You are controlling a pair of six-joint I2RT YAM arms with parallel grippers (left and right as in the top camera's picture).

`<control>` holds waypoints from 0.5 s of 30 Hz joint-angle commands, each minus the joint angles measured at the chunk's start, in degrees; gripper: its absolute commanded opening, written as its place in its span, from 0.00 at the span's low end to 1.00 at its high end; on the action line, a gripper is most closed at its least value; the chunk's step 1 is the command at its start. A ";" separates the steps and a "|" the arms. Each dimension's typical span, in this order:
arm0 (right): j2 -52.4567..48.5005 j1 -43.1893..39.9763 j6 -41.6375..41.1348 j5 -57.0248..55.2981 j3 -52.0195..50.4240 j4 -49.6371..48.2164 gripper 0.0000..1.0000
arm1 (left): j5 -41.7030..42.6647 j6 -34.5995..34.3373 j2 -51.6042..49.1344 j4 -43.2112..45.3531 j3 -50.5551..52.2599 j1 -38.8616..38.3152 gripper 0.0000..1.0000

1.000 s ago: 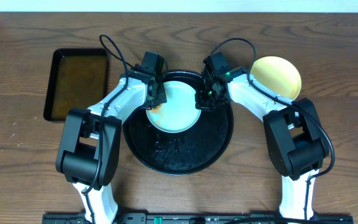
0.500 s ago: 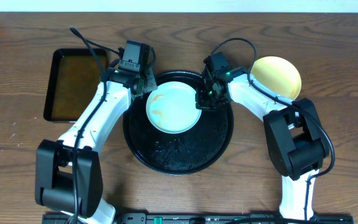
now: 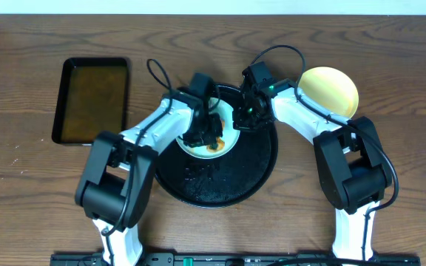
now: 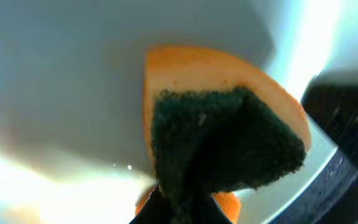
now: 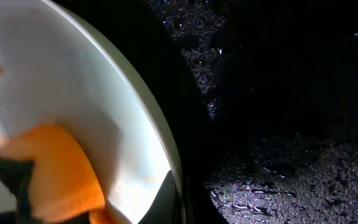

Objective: Clean dirty plates on tray and stack at the side
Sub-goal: 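Scrub the light-blue plate with the sponge in the left gripper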

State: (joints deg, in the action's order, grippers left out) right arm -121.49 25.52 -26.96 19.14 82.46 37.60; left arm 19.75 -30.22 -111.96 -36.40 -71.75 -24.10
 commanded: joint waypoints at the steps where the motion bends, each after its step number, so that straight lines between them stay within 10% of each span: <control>1: -2.91 -0.57 -0.42 -7.10 -1.73 1.18 0.01 | -3.08 -0.31 0.04 -3.32 0.28 0.48 0.07; 15: -2.91 -0.57 -0.37 -7.13 -1.73 1.27 0.01 | -40.19 1.01 1.75 -10.03 -1.40 1.31 0.07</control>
State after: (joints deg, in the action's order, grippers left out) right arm -121.49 25.52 -26.96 19.11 82.46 37.63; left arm -5.41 -29.98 -111.20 -45.19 -72.29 -24.01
